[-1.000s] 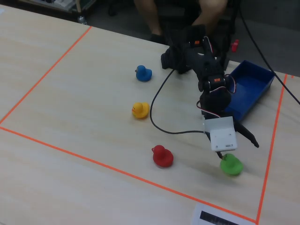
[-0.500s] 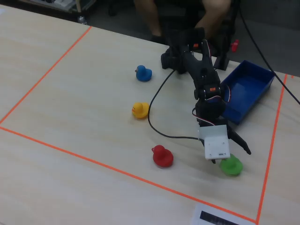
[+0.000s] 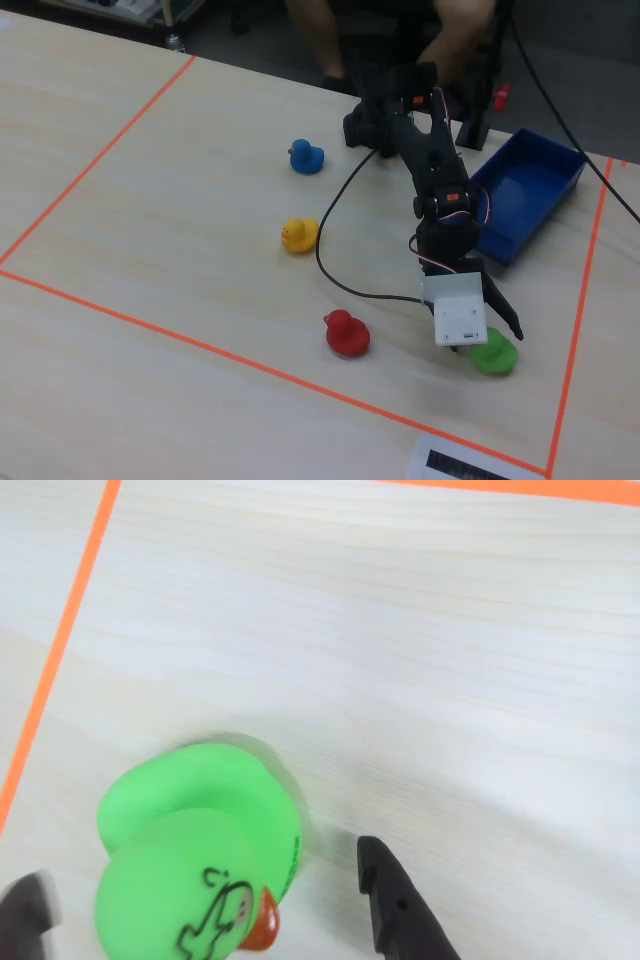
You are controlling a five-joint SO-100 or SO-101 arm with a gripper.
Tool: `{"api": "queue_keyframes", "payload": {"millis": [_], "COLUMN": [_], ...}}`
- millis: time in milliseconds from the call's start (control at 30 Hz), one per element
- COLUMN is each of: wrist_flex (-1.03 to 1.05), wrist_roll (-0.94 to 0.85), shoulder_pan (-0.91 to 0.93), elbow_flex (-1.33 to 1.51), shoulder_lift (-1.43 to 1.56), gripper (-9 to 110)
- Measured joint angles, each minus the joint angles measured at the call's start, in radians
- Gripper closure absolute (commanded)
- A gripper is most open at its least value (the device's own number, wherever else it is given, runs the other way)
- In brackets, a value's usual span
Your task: Grasp green duck and put it into box.
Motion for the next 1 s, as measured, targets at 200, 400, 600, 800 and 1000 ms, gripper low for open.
{"api": "queue_keyframes", "payload": {"millis": [200,400,600,800,1000], "wrist_flex": [-0.028,0.008,0.127,0.298,0.509], "wrist_roll": [0.037,0.051,0.094,0.144,0.169], "shoulder_pan": [-0.003,-0.003,0.018,0.080,0.074], "elbow_flex": [-0.008,-0.038,-0.064,-0.123,-0.040], "shoulder_lift": [-0.006,-0.006,0.029,0.135,0.393], "gripper": [102,102,102,101,101]}}
